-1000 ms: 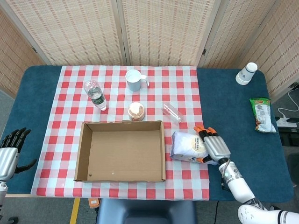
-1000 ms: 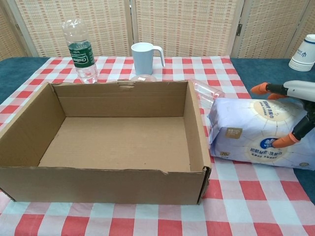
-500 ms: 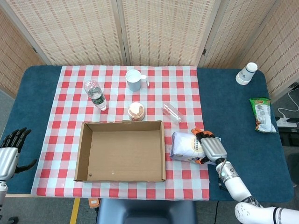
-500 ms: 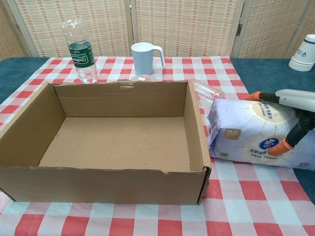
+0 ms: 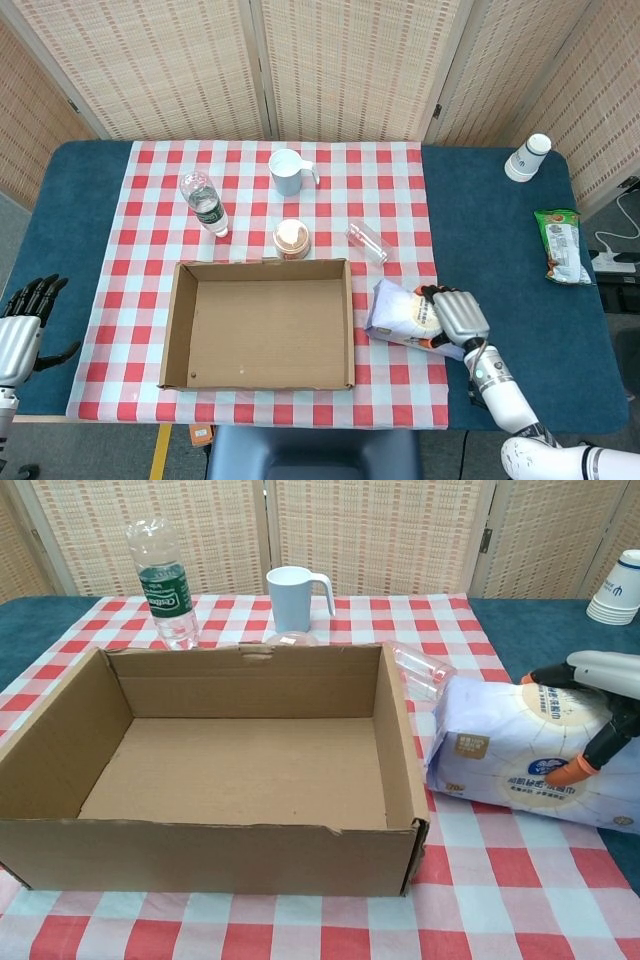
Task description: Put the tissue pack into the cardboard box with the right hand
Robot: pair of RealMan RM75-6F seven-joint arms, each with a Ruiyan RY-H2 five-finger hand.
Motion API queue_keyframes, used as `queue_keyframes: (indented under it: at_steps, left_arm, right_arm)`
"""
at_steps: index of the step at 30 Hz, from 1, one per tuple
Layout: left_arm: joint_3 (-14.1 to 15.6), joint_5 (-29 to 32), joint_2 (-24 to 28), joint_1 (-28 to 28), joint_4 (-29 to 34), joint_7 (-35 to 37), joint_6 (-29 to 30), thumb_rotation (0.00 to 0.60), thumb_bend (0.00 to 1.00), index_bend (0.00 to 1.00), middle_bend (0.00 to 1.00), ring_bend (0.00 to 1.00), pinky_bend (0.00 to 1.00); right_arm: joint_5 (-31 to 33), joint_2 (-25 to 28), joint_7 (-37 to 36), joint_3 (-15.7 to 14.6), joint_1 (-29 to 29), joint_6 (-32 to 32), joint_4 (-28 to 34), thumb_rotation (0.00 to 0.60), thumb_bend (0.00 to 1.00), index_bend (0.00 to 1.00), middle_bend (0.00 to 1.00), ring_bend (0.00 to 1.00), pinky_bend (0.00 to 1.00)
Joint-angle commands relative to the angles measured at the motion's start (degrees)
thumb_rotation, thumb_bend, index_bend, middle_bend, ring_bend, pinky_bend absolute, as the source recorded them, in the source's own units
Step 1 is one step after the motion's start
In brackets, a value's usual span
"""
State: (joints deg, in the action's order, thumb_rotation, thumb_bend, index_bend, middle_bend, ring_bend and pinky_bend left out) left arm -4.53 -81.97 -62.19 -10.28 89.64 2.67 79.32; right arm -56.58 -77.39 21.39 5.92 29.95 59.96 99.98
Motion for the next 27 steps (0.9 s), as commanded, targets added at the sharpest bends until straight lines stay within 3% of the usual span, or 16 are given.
queue_keyframes:
  at_steps: [1, 7, 12, 19, 22, 27]
  left_arm:
    - [0.0, 0.1, 0.0, 0.0, 0.0, 0.1, 0.0, 0.600, 0.20, 0.09, 0.03, 0.00, 0.11]
    - [-0.1, 0.1, 0.1, 0.0, 0.0, 0.2, 0.0, 0.600, 0.20, 0.09, 0.03, 0.00, 0.11]
    - [0.1, 0.1, 0.0, -0.1, -0.1, 0.3, -0.4, 0.600, 0.20, 0.09, 0.03, 0.00, 0.11]
    - [0.0, 0.2, 0.1, -0.1, -0.2, 0.5, -0.3, 0.600, 0.20, 0.09, 0.04, 0.00, 0.11]
    - [0.1, 0.1, 0.1, -0.1, -0.1, 0.4, -0.3, 0.600, 0.20, 0.09, 0.04, 0.00, 0.11]
    - [0.2, 0.5, -0.3, -0.4, -0.9, 0.8, -1.3, 0.600, 0.20, 0.09, 0.04, 0.00, 0.11]
  right_arm:
    - [-0.7, 0.8, -0.1, 0.1, -0.2, 0.7, 1.0, 0.600, 0.00, 0.52, 0.32, 0.29, 0.50]
    - [-3.3, 4.0, 1.7, 0.2, -0.8, 4.0, 5.2, 0.600, 0.00, 0.55, 0.33, 0.30, 0.50]
    - [-5.1, 9.5, 6.6, 1.0, -0.8, 7.6, 12.4, 0.600, 0.00, 0.55, 0.34, 0.32, 0.52]
    - [-4.3, 16.4, 13.6, 5.3, 1.7, 10.5, 24.2, 0.600, 0.00, 0.56, 0.34, 0.33, 0.54]
    - [-2.1, 16.3, 16.9, 7.8, 4.8, 10.3, 26.8, 0.600, 0.00, 0.57, 0.35, 0.33, 0.54]
    - [4.2, 10.8, 23.5, 11.2, 12.8, 8.2, 27.4, 0.600, 0.00, 0.57, 0.35, 0.33, 0.54]
